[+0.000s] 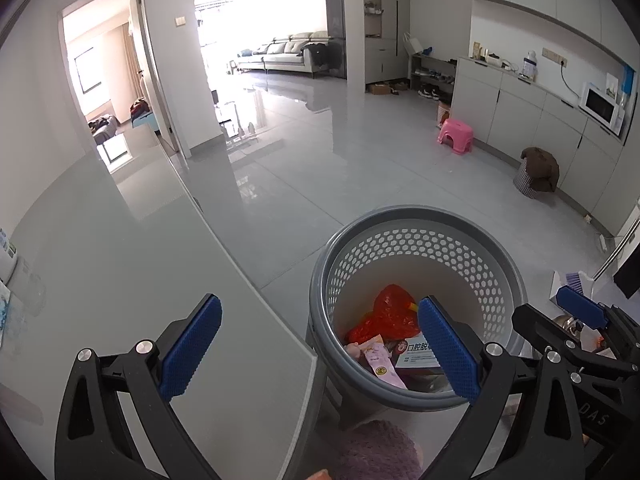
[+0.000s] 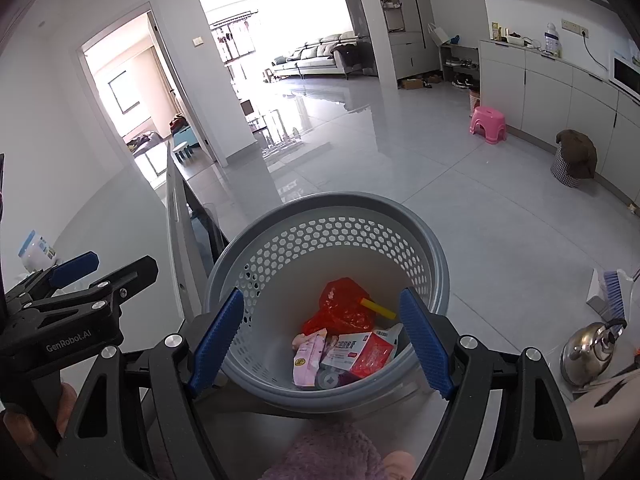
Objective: Collect trash
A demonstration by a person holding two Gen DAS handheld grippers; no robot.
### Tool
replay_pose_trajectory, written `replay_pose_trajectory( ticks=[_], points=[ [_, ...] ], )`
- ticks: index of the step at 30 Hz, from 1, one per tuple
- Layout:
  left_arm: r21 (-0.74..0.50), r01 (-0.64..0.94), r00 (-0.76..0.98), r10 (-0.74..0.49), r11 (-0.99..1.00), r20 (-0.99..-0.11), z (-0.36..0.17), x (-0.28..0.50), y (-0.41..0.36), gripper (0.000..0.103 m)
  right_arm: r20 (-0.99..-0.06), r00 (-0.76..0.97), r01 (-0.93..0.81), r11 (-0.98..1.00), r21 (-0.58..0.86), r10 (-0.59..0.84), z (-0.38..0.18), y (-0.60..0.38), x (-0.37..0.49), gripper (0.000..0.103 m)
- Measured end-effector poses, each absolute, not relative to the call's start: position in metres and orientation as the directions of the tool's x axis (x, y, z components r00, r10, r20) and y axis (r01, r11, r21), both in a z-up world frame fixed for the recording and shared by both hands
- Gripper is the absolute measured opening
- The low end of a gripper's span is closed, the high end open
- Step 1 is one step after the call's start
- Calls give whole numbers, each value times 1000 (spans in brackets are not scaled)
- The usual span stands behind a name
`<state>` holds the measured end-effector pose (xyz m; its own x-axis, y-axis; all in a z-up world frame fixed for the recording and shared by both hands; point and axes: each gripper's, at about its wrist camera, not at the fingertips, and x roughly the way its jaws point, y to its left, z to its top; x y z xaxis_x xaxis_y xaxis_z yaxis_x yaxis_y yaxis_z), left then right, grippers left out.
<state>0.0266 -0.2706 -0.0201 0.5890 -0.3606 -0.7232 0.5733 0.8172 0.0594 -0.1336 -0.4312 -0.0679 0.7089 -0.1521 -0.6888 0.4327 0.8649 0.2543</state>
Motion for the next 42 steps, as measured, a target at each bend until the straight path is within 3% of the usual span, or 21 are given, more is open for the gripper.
replay_pose_trajectory(
  ticks=[42],
  points=[
    [40, 564, 581, -362, 825, -729, -24, 27, -267, 97, -688, 710, 418, 875, 243, -148, -67, -426, -131, 77]
  ],
)
